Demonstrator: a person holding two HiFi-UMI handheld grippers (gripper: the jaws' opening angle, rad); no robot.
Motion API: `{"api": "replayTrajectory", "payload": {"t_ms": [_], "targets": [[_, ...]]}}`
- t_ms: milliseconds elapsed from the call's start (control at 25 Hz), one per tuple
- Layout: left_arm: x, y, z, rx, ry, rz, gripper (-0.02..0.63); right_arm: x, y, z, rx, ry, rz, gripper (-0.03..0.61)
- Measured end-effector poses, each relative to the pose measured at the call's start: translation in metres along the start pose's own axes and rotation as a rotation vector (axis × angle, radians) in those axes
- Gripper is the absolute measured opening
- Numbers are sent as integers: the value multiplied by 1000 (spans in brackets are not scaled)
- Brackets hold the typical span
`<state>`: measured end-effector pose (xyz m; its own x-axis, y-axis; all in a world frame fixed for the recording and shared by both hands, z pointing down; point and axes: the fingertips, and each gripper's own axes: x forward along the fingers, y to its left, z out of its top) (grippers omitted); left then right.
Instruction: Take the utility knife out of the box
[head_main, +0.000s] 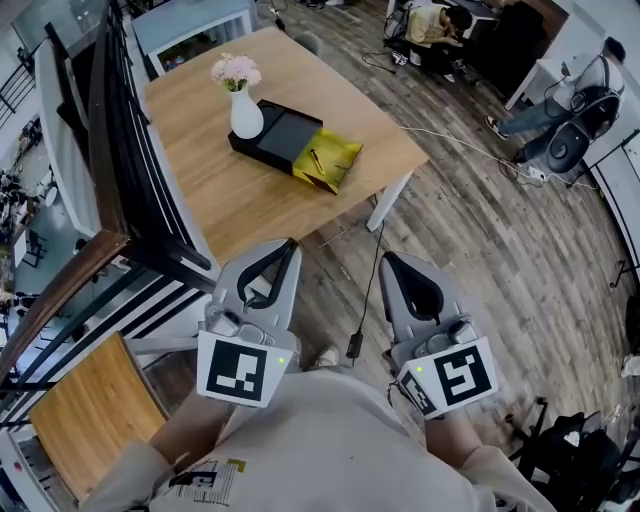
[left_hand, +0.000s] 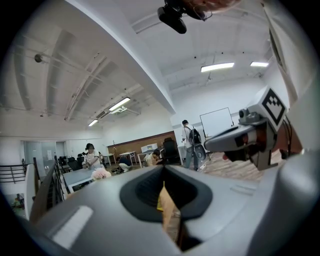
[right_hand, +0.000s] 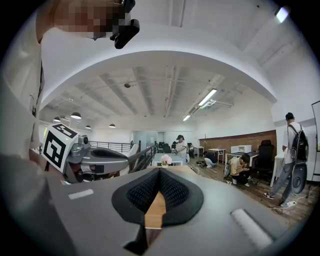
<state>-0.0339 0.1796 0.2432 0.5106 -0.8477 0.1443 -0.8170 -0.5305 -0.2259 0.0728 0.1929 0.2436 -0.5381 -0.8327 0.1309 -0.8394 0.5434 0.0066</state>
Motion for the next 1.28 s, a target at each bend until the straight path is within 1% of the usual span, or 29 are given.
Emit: {"api": "replayTrajectory", "payload": {"t_ms": [120,320,520,680,800,960,1280], "targets": [[2,-11,2,3,1,-3,3,-7,-4,-2,4,0,11,2],[1,-25,4,2,4,9,3,-21,-8,0,18,-32,44,2],[5,-38,1,21,4,19,3,-27,-20,-7,6,-46,27,2],[6,-44,0,10,11,25,3,-28,-26,-13,6,-39,26,2],[8,-45,0,14,19,36,3,-29,-27,-13,14,-39,36,2],[10,-40,1,-1,20,52,3,-27,-30,-12,48,-42,53,2],[26,-30,-3,-6,20,67,3,-21,-40,-16,26,-30,40,2]]}}
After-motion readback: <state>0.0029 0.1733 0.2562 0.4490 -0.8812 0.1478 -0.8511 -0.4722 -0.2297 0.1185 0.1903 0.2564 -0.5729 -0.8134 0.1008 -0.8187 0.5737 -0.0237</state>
